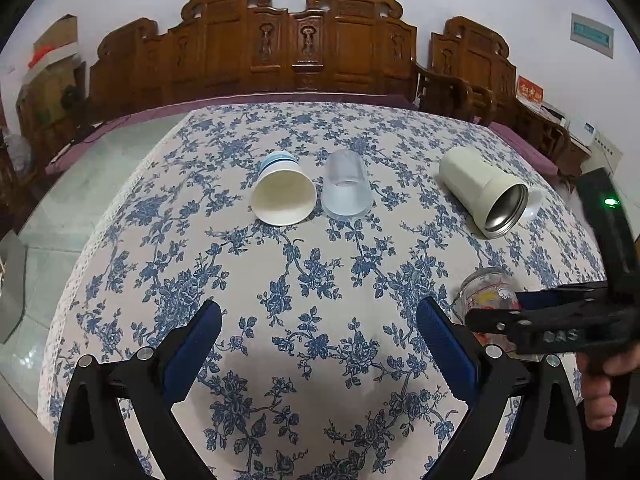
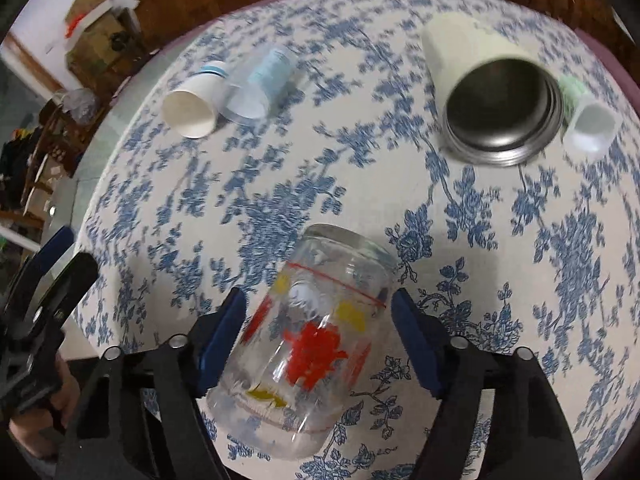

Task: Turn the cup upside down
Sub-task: 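Rotate the held glass jar with the left gripper to stand it upside down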

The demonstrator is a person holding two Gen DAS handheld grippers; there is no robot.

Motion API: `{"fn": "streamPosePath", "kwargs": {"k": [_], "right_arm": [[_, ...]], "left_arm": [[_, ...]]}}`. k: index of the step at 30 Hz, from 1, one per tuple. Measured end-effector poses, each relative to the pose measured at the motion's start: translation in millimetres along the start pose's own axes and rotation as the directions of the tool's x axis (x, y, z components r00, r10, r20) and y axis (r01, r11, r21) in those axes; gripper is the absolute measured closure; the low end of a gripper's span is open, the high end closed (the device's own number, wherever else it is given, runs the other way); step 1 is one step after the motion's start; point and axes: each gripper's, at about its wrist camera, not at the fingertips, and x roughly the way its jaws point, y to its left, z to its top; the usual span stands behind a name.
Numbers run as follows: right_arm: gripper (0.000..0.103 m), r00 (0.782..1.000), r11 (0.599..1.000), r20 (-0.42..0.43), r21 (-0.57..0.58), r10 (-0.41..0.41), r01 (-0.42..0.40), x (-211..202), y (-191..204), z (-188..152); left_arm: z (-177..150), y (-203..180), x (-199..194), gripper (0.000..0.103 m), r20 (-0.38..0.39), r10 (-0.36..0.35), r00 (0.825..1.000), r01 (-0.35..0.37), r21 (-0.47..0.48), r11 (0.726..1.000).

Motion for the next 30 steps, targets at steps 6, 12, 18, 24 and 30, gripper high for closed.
{"fn": "streamPosePath", "kwargs": {"k": [6, 12, 18, 24, 30], "right_arm": [[0.031, 0.998, 0.999, -0.054, 0.043, 0.014, -0.012, 16.4, -2.5, 7.9], [0.039, 0.998, 0.999, -0.066, 0.044, 0.012, -0.009, 17.1, -2.2, 11.5], [0.043, 0.999, 0.999, -0.038, 0.044, 0.028, -0.027, 7.5, -4.8, 9.8], [0.044, 0.990, 0.997, 0.137, -0.072, -0.012, 0.022, -28.7, 4.9, 2.5], [0.044, 0.960, 0.978, 0.274, -0.180, -0.053, 0.105, -56.6, 13.3, -5.9]], "left_arm": [[-0.1, -0.7, -1.5, 0.009, 0.004, -0.002, 1.000, 0.002, 0.001, 1.000], [0.8, -2.2, -1.8, 0.009, 0.007, -0.005, 1.000, 0.005, 0.003, 1.000], [0.6, -3.0, -2.4, 0.009, 0.008, -0.005, 1.000, 0.005, 0.003, 1.000], [0.4, -3.7, -2.8, 0.009, 0.011, -0.006, 1.000, 0.006, 0.007, 1.000], [0.1, -4.1, -2.7, 0.009, 0.010, -0.005, 1.000, 0.005, 0.008, 1.000]]}}
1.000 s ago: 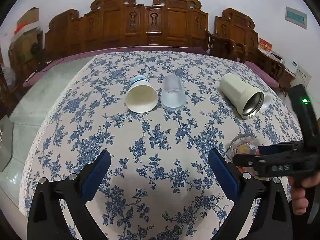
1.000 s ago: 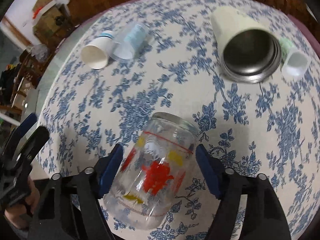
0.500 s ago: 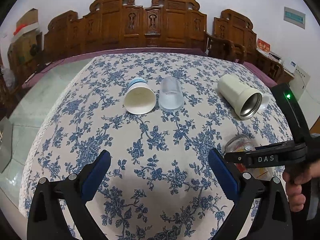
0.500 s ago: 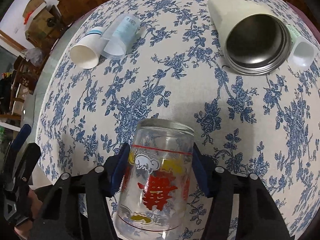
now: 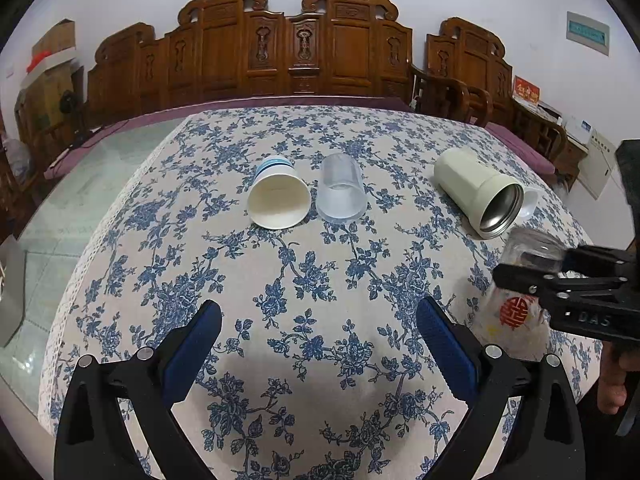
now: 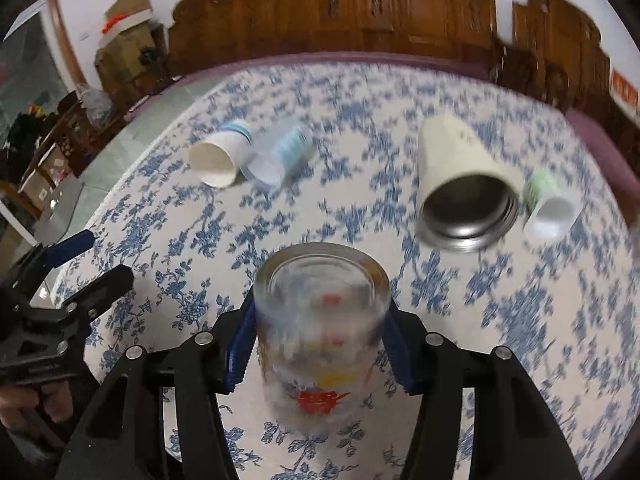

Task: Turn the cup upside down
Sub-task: 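Rotate the held glass jar with the left gripper to stand it upside down, then lower the jar onto the tablecloth and open the left gripper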

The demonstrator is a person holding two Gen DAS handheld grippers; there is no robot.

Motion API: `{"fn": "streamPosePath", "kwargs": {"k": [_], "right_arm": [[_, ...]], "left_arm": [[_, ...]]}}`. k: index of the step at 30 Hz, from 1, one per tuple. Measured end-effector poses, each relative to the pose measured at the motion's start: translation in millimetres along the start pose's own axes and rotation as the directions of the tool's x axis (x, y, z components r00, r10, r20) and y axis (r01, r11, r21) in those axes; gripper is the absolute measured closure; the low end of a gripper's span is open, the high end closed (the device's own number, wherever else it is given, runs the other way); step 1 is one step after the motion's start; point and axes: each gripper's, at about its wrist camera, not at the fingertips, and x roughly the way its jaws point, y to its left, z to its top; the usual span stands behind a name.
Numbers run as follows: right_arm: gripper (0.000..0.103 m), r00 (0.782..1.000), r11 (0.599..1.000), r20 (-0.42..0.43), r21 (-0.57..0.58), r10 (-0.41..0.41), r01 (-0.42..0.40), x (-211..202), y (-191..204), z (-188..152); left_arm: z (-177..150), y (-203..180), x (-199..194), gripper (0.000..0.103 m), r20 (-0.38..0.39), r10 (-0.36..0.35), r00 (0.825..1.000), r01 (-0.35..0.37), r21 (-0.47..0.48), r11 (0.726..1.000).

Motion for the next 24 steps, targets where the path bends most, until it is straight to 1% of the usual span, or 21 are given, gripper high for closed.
{"fn": "streamPosePath", "kwargs": {"k": [3, 6, 9, 13, 18, 24], "right_arm": [[0.044, 0.999, 0.998, 0.036, -0.056, -0.031, 0.033, -2.7, 7.8, -0.5], [0.044, 0.998, 0.994, 0.025, -0.092, -0.056, 0.058, 4.2, 12.4, -1.1], [0.044, 0.998, 0.993, 0.026, -0.099, -0.060, 0.063, 6.6, 10.4, -0.1], [0.044, 0.998, 0.992, 0.018, -0.107, -0.060, 0.062, 8.7, 14.3, -1.0], [0.044, 0.999, 0.994, 0.001, -0.106, -0.039, 0.039, 12.5, 17.7, -0.9], [0.044, 1.000, 0.996, 0.012, -0.092, -0.022, 0.023, 12.7, 21.3, -1.5]], "left_arm": [[-0.4, -0.6, 0.1, 0.009, 0.000, 0.001, 1.000, -0.001, 0.002, 1.000], [-0.9, -1.2, 0.5, 0.009, -0.002, 0.004, 1.000, -0.004, 0.006, 1.000], [-0.7, -1.5, 0.5, 0.009, -0.001, 0.003, 1.000, -0.003, 0.003, 1.000], [-0.7, -1.6, 0.8, 0.009, 0.001, 0.001, 1.000, -0.001, 0.004, 1.000], [-1.0, -0.7, 0.2, 0.009, 0.005, 0.002, 1.000, -0.002, 0.002, 1.000], [-0.4, 0.9, -0.5, 0.009, 0.005, 0.004, 1.000, -0.004, -0.001, 1.000]]}}
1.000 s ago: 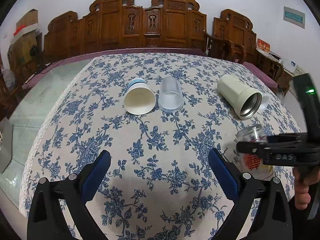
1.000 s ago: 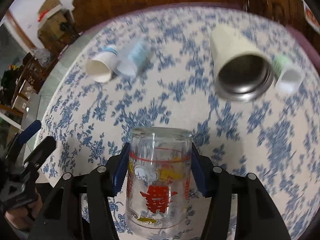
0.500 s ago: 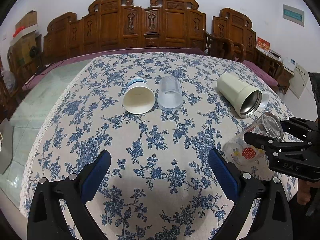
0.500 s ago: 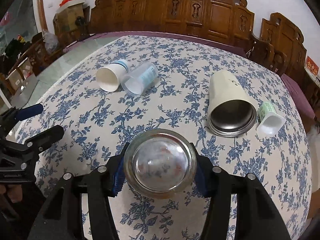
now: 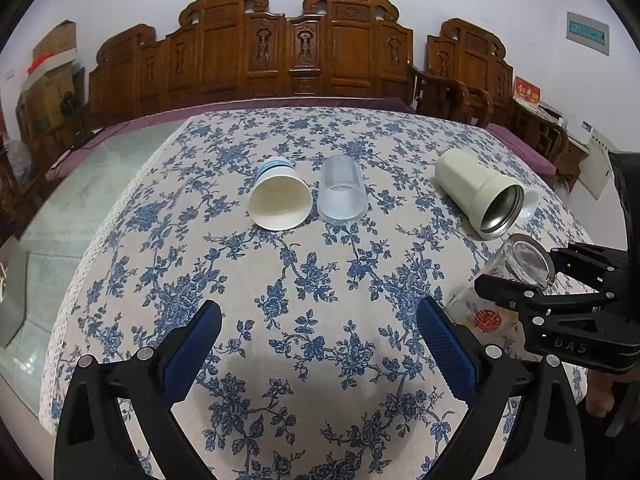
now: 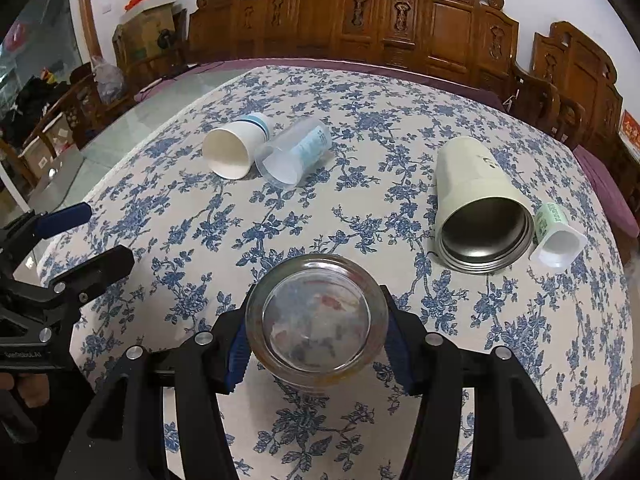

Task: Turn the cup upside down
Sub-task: 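Lower the jar onto the tablecloth and open the left gripper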

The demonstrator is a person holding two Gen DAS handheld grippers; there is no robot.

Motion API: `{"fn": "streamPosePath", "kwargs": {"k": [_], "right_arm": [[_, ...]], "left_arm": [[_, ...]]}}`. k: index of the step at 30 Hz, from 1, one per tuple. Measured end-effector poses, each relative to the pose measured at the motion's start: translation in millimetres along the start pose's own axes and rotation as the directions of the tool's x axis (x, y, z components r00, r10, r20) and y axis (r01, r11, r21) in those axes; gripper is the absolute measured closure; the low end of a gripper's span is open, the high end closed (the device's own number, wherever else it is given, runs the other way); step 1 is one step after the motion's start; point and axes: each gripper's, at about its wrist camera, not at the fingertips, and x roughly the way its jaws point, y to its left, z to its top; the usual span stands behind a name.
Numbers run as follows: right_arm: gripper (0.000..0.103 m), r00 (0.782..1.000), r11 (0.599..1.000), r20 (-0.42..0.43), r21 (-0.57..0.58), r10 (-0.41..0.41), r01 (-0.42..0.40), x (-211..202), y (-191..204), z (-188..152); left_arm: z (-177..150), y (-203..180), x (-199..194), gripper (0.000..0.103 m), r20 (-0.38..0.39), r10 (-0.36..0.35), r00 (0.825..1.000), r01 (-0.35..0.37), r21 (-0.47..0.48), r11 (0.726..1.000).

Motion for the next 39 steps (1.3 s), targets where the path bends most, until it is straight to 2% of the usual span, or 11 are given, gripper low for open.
{"fn": "streamPosePath", "kwargs": {"k": [5, 11, 17, 19, 21, 27, 32, 36, 39], "right_arm": [[0.043, 0.999, 0.999, 0.031, 0.029, 0.019, -0.019, -9.1, -3.9, 0.7], [0.033, 0.998, 0.998, 0.069, 0.057, 0.014, -0.018, -29.8, -7.9, -0.4], [0.016, 0.990, 0.995, 0.138, 0.098, -0.001, -0.013, -65.7, -15.3, -10.4], [0.007, 0.988, 0.994, 0.155, 0.109, -0.015, -0.002, -75.8, -17.8, -15.7], [0.003, 0.984, 0.992, 0.175, 0.123, -0.034, 0.012, -87.9, -19.8, -23.5], [0.003, 0.977, 0.984, 0.201, 0.174, -0.077, 0.042, -115.8, -27.4, -48.9], [0.003, 0.963, 0.978, 0.251, 0.205, -0.095, 0.043, -147.7, -32.1, -70.1], [0.003, 0.939, 0.976, 0.320, 0.209, -0.129, 0.062, -182.9, -30.9, -81.0], [0.003, 0.912, 0.976, 0.384, 0.206, -0.146, 0.070, -213.2, -27.1, -87.2]], "left_arm": [[-1.1, 0.9, -0.3, 0.009, -0.006, 0.005, 1.000, -0.005, 0.000, 1.000], [-4.9, -3.0, -5.6, 0.009, -0.023, 0.021, 1.000, -0.021, 0.008, 1.000], [-11.3, -15.2, -25.9, 0.009, -0.023, 0.038, 0.999, -0.038, 0.019, 0.999], [-15.8, -20.9, -35.0, 0.009, -0.022, 0.033, 0.999, -0.033, 0.016, 0.999], [-20.8, -26.1, -43.4, 0.009, -0.013, 0.023, 1.000, -0.023, 0.006, 1.000], [-36.1, -45.3, -66.2, 0.009, -0.013, -0.009, 1.000, 0.009, 0.004, 1.000], [-37.6, -63.8, -96.2, 0.009, 0.028, -0.007, 1.000, 0.006, 0.036, 0.999], [-32.0, -71.8, -124.8, 0.009, 0.079, -0.016, 0.997, 0.013, 0.033, 0.999], [-27.5, -78.1, -147.9, 0.008, 0.122, -0.008, 0.993, 0.004, 0.040, 0.999]]}}
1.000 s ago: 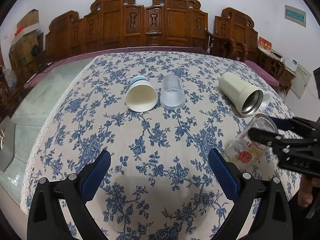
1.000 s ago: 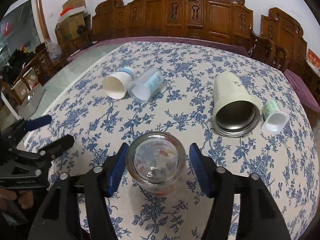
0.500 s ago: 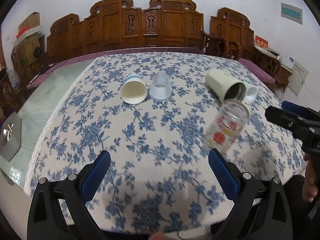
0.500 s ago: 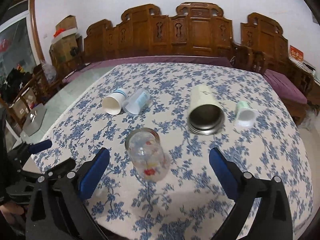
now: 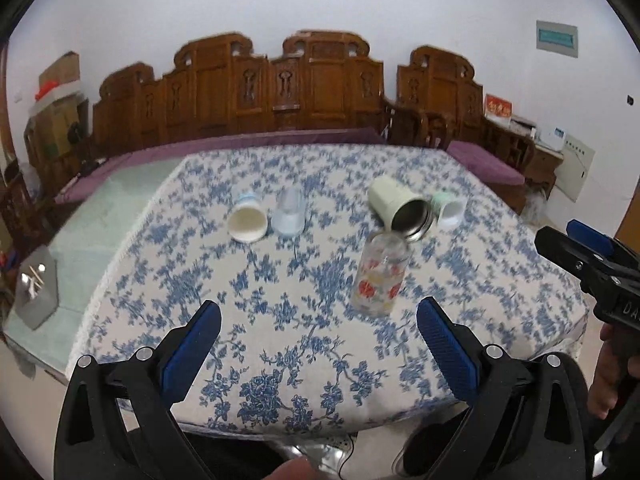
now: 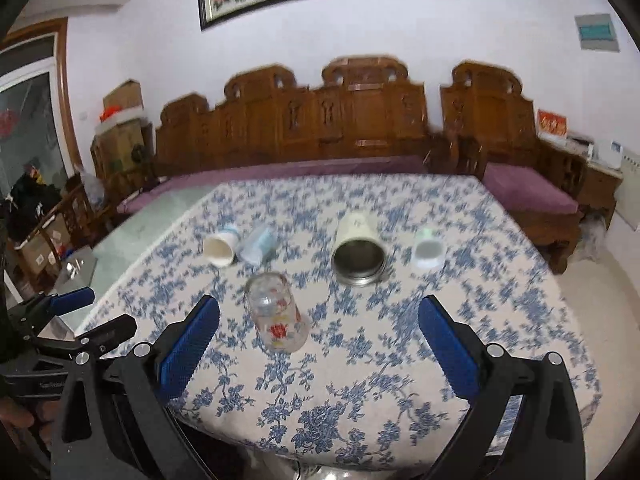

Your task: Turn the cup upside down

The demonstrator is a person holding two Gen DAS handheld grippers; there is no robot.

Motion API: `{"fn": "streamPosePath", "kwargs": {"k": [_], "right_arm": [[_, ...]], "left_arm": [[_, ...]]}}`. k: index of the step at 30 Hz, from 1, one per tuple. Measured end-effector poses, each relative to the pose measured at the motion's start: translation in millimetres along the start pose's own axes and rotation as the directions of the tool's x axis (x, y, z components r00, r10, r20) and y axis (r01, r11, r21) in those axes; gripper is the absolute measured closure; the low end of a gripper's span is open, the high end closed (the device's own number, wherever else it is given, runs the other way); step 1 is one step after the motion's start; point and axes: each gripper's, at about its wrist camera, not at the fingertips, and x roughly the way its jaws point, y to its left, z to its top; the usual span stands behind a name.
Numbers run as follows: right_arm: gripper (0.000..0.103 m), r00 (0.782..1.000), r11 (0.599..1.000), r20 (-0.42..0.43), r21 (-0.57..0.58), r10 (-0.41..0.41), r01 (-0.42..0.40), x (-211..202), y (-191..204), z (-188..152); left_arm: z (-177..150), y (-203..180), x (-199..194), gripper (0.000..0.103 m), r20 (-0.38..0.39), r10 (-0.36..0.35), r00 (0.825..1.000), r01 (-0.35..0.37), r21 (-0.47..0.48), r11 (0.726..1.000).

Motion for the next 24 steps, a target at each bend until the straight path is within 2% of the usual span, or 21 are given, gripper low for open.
{"fn": "streamPosePath", "kwargs": {"k": [3, 10, 17, 24], "right_arm": [[0.003, 0.999, 1.000, 0.052, 0.002, 0.004, -0.004, -22.8, 0.6, 4.5], [0.003, 0.994, 1.000, 0.113, 0.004, 0.008, -0.009, -57.5, 5.5, 9.6], [0.003, 0.989, 1.000, 0.145, -0.004, -0.019, 0.020, -78.4, 7.3, 3.8], [0.003, 0.991, 1.000, 0.134, 0.005, -0.017, 0.016, -77.0, 5.8, -3.7]], "left_arm": [[5.2, -3.8, -22.6, 0.008, 0.041, -0.003, 0.999, 0.003, -0.005, 1.000], [10.7, -8.9, -53.8, 0.008, 0.090, -0.002, 0.996, 0.003, -0.012, 1.000], [7.2, -9.7, -72.3, 0.008, 0.114, 0.008, 0.993, -0.006, -0.014, 1.000], [4.4, -10.8, -80.1, 0.008, 0.137, 0.029, 0.990, -0.027, -0.014, 1.000]]}}
